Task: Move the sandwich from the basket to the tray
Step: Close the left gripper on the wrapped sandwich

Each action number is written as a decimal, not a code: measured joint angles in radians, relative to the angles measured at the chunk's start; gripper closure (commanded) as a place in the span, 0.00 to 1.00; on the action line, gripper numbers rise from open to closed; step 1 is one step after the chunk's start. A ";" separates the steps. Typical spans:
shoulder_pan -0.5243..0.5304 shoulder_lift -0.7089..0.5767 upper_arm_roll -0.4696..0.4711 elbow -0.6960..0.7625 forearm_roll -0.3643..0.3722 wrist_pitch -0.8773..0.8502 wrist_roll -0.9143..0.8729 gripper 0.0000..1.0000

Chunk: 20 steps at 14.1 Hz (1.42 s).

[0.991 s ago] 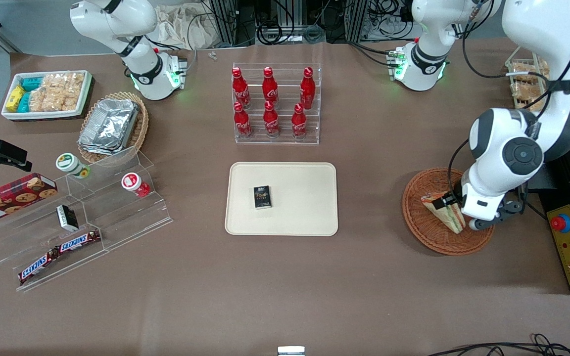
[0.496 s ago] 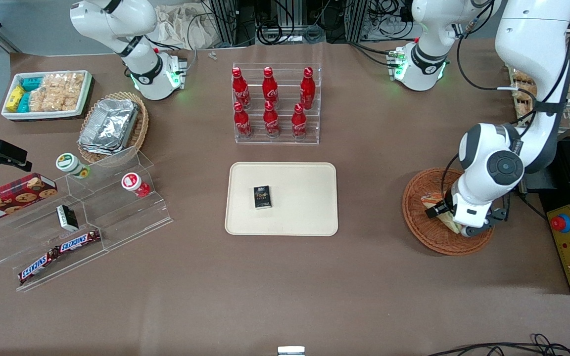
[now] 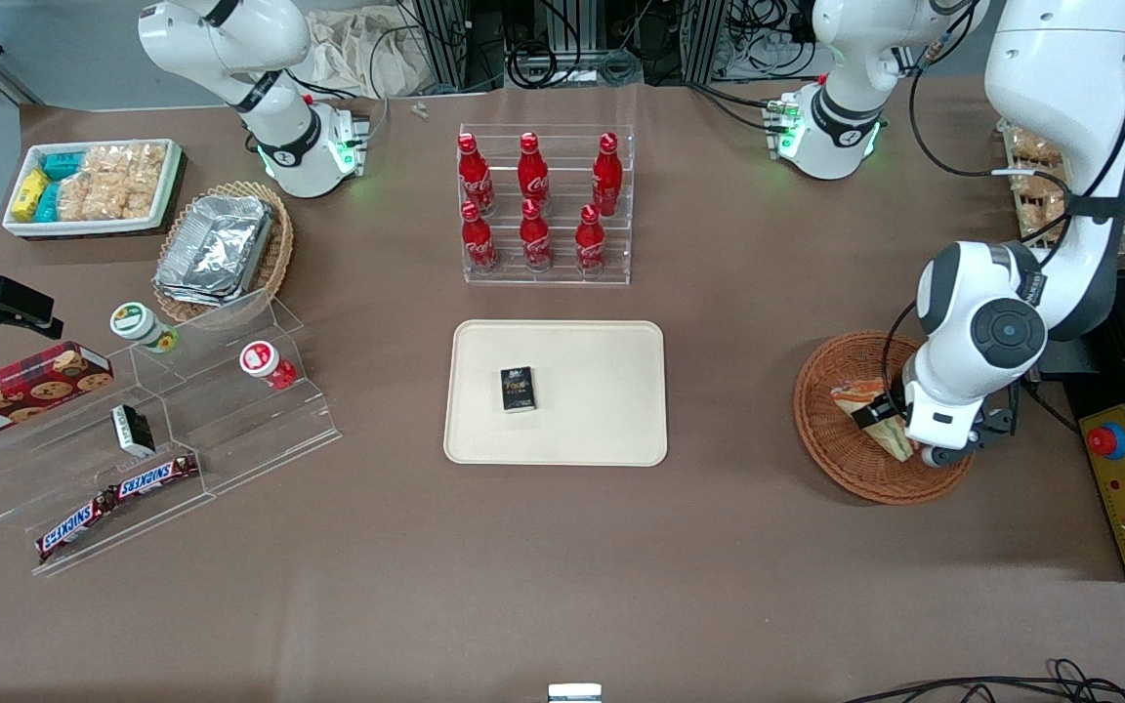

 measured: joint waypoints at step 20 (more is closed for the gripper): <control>-0.013 0.048 0.014 0.122 0.002 -0.151 0.023 0.83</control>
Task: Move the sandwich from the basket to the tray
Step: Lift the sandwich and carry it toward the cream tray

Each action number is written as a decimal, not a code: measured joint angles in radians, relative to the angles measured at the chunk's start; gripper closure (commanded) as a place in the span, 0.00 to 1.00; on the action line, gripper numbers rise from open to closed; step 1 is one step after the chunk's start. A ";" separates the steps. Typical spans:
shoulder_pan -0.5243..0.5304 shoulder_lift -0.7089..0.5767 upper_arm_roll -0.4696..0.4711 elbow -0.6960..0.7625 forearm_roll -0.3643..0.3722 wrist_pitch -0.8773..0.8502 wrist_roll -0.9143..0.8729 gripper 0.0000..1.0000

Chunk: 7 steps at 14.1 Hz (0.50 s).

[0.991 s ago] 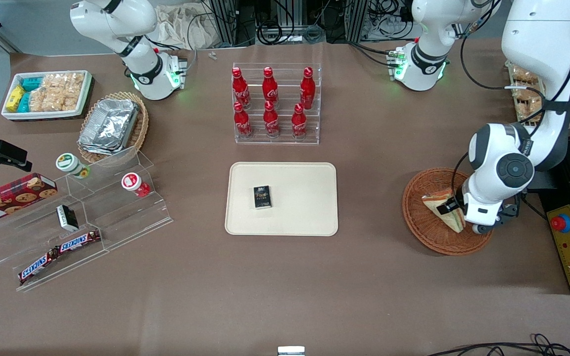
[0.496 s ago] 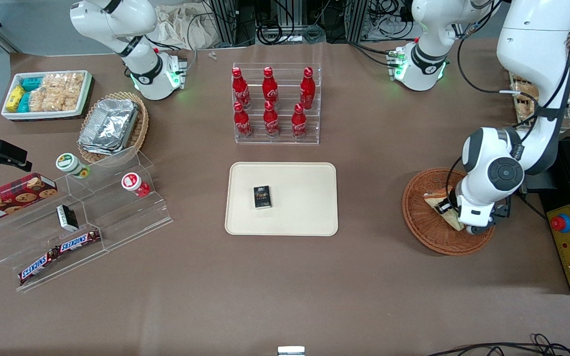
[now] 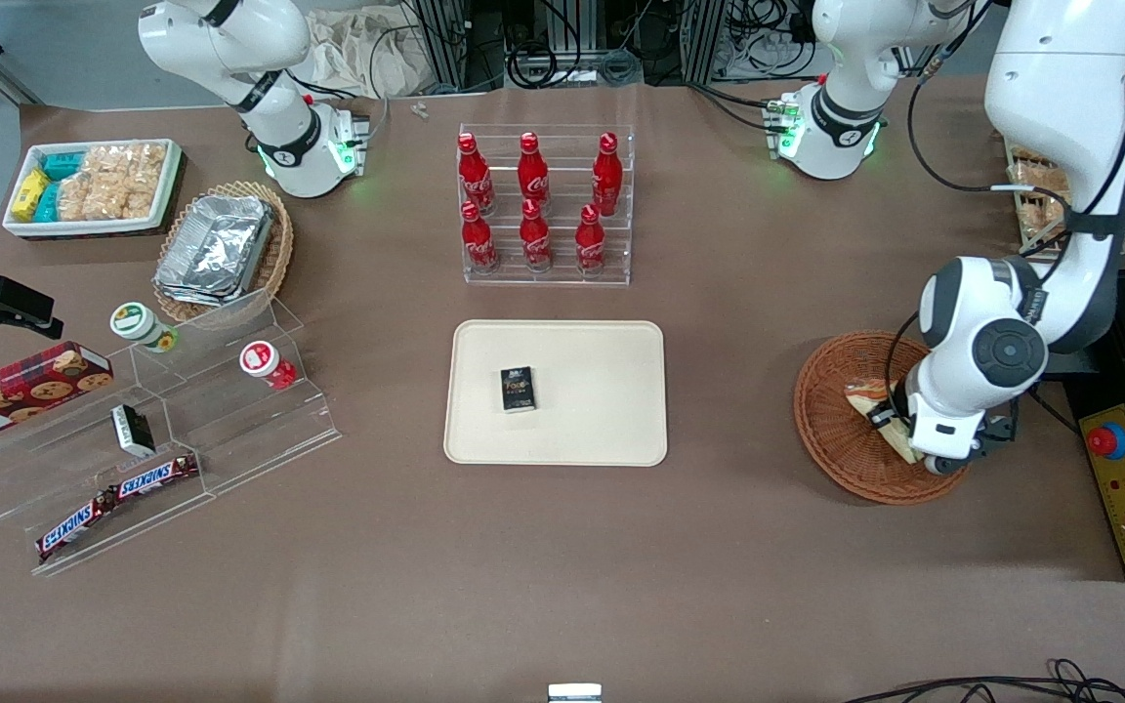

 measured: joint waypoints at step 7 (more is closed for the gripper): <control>-0.002 -0.014 -0.218 0.381 -0.002 -0.435 0.169 0.88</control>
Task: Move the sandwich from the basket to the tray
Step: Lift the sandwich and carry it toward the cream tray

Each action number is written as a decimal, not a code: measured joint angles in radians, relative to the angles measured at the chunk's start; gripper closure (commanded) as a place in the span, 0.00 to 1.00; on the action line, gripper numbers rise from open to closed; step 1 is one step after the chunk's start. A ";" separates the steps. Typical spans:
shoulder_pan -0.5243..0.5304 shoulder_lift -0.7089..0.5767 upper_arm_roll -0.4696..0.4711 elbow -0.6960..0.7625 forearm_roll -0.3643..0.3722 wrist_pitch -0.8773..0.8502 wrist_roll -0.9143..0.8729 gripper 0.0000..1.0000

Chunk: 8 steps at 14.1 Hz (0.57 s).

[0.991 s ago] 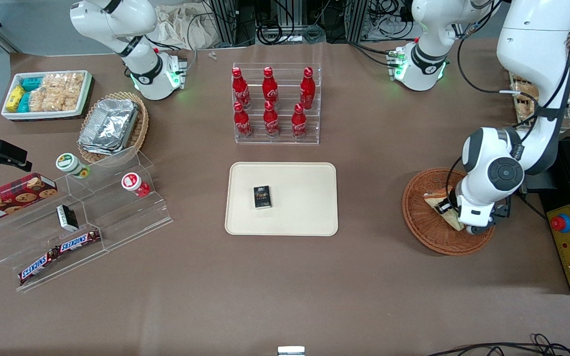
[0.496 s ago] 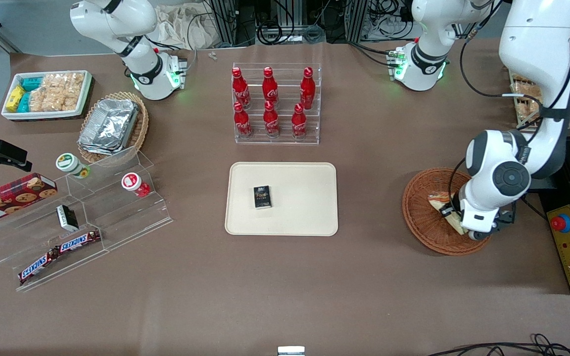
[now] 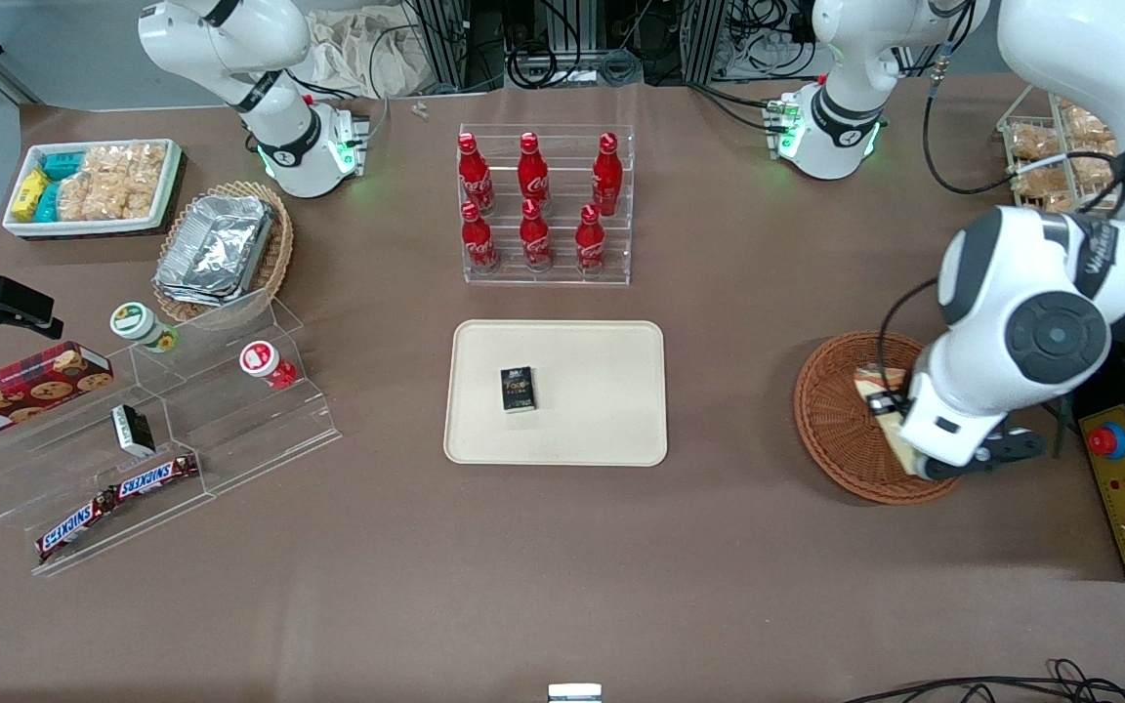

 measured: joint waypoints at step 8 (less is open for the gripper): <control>-0.308 0.254 -0.166 0.199 0.002 0.036 -0.134 0.94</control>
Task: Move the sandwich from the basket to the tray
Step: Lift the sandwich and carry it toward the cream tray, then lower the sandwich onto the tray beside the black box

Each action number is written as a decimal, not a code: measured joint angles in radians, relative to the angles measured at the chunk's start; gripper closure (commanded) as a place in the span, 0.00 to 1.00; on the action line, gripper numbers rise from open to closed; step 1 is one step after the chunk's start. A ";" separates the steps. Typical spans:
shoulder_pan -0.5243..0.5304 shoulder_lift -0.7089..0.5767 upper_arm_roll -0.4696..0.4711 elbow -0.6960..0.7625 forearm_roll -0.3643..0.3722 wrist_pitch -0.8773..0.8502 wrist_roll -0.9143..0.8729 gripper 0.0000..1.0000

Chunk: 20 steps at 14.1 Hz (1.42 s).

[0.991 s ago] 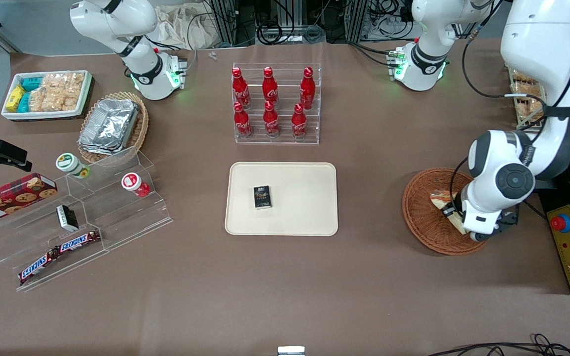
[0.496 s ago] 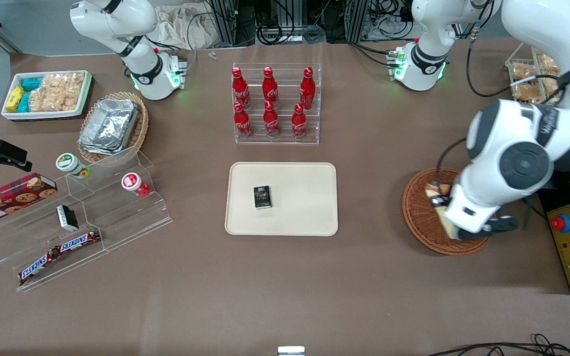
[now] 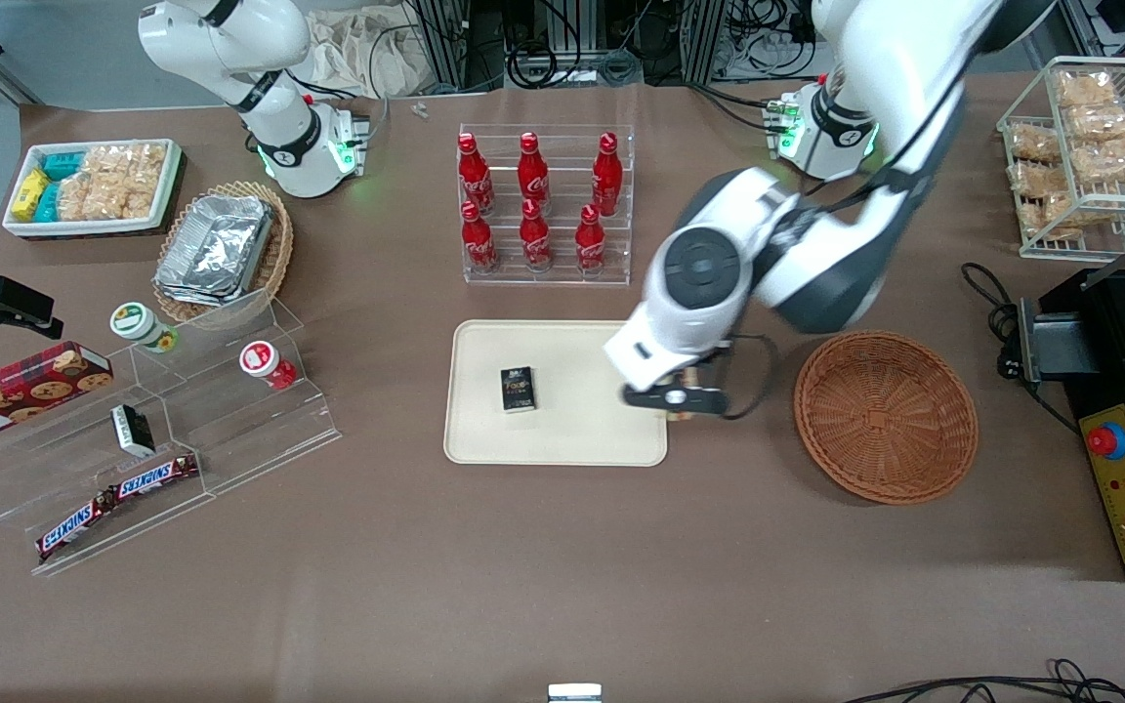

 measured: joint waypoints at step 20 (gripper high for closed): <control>-0.064 0.269 0.008 0.025 0.153 0.205 -0.037 0.00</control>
